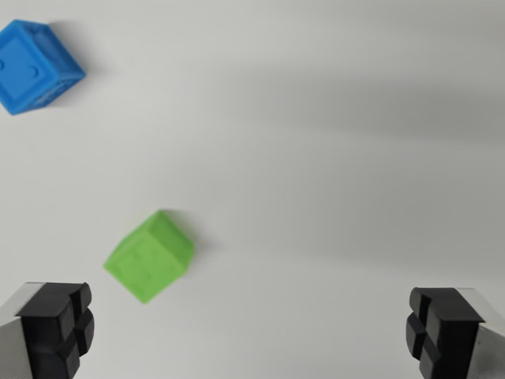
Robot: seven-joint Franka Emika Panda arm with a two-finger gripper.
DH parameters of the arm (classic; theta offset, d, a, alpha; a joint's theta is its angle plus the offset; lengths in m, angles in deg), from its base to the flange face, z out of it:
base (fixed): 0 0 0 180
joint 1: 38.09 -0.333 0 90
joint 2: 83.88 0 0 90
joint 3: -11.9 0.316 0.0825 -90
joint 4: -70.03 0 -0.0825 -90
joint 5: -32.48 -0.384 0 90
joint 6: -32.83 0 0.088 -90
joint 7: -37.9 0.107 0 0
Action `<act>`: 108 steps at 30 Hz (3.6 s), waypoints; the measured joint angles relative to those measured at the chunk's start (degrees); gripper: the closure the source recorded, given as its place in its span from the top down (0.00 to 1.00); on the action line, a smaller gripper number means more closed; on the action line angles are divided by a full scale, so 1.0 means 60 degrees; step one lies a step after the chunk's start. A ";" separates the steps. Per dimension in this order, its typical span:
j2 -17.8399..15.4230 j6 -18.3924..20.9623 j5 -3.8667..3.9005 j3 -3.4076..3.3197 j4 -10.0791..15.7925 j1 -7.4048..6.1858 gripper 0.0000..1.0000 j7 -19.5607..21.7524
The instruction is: Stack cube
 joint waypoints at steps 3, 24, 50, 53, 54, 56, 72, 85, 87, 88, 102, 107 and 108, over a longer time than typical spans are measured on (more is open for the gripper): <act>-0.0046 -0.0190 0.0000 0.0024 0.0241 -0.0025 1.00 -0.0185; -0.0233 -0.1734 0.0000 0.0227 0.1976 -0.0234 1.00 -0.1646; 0.0108 -0.4148 0.0001 0.0578 0.4037 -0.0600 1.00 -0.3690; 0.0218 -0.4477 0.0014 0.0637 0.4252 -0.0643 1.00 -0.3925; 0.0261 -0.4591 0.0022 0.0656 0.4325 -0.0659 1.00 -0.4007; 0.0360 -0.4815 0.0041 0.0687 0.4454 -0.0697 1.00 -0.4154; 0.1811 -0.6531 0.0425 0.0676 0.4768 -0.0893 1.00 -0.4517; 0.3117 -0.7554 0.0570 0.0326 0.4466 -0.1221 1.00 -0.4406; 0.3236 -0.7644 0.0570 0.0294 0.4435 -0.1254 1.00 -0.4405; 0.3277 -0.7671 0.0570 0.0281 0.4424 -0.1267 1.00 -0.4405; 0.3353 -0.7736 0.0570 0.0246 0.4390 -0.1302 0.00 -0.4406; 0.3353 -0.7736 0.0570 0.0245 0.4390 -0.1303 0.00 -0.4406; 0.3353 -0.7737 0.0570 0.0245 0.4390 -0.1303 0.00 -0.4406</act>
